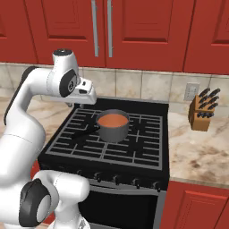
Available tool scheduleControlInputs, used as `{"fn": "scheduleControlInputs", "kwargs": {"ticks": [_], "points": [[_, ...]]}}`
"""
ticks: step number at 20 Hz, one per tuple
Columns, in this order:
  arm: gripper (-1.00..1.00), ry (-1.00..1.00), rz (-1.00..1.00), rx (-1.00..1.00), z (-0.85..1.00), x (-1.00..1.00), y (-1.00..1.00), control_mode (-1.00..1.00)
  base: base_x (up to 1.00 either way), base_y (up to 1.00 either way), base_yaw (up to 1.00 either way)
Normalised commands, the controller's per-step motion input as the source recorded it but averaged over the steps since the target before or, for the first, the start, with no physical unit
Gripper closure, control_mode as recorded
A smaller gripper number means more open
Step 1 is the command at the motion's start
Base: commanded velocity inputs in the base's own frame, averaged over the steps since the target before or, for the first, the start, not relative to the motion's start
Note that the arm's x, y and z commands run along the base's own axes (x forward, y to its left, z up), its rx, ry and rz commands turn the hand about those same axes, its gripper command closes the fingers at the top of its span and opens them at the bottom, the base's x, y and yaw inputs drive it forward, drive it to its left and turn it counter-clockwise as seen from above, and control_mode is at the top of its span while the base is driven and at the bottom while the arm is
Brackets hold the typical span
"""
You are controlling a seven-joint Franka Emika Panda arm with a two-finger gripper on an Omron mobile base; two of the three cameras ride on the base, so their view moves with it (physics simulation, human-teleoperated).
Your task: Wait until the marinara sauce is simmered to a deep red color and then turn off the stove.
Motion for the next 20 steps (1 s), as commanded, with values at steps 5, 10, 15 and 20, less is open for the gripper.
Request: {"fn": "scheduleControlInputs", "kwargs": {"ticks": [5,10,15,20], "points": [[-1.0,0.0,0.0,0.0,0.0,0.0,0.0,1.0,-0.03,0.03,0.0],[-1.0,0.0,0.0,0.0,0.0,0.0,0.0,1.0,-0.01,0.5,-0.01],[-1.0,0.0,0.0,0.0,0.0,0.0,0.0,1.0,0.0,0.67,-0.02],[-1.0,0.0,0.0,0.0,0.0,0.0,0.0,1.0,0.0,0.48,0.0]]}}
